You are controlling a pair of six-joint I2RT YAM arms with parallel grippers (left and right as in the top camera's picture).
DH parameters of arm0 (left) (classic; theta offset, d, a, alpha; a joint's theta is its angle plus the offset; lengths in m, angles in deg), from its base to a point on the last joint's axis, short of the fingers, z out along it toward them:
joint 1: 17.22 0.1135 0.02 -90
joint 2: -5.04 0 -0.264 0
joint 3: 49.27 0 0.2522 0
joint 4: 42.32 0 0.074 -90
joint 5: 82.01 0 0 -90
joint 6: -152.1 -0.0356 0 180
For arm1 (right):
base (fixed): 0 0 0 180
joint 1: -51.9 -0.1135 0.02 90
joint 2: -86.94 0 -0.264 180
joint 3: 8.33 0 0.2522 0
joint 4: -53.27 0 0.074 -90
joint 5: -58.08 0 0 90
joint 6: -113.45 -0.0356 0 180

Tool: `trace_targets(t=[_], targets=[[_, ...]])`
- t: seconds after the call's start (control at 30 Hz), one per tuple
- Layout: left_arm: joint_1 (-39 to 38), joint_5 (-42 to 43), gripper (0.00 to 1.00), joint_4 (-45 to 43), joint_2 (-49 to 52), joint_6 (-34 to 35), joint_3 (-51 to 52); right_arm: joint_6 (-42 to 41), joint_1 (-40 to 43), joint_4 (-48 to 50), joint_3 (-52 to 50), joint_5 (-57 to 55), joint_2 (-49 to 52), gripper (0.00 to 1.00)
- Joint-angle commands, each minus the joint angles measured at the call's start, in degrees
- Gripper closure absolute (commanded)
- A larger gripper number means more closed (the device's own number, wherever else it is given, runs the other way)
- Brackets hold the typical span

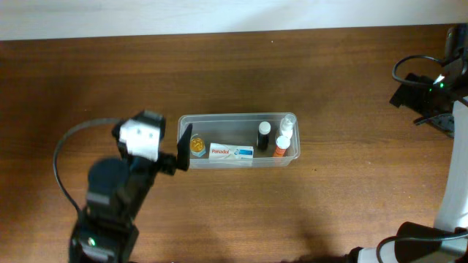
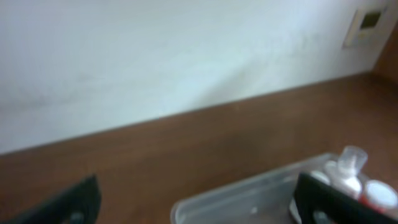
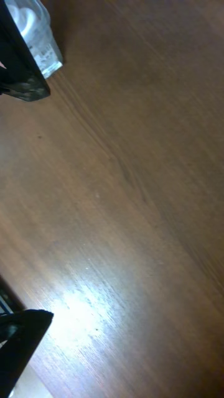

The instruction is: Pack container

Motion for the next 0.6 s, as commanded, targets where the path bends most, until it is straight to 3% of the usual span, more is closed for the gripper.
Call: trace_targets(t=[0.0, 0.17, 0.57], targets=[[1.84, 0.81, 0.01, -6.34, -8.5, -0.96, 10.71, 0.15, 0.15, 0.02, 0.83, -0.85, -0.61, 0.02], [3.15, 0.79, 0.01, -12.9, -17.57, -0.96, 21.16, 0.15, 0.15, 0.02, 0.83, -0.85, -0.61, 0.02], [6.14, 0.96, 0.01, -13.07, -31.41, -0.96, 33.99, 0.15, 0.15, 0.04, 0.83, -0.85, -0.61, 0.02]])
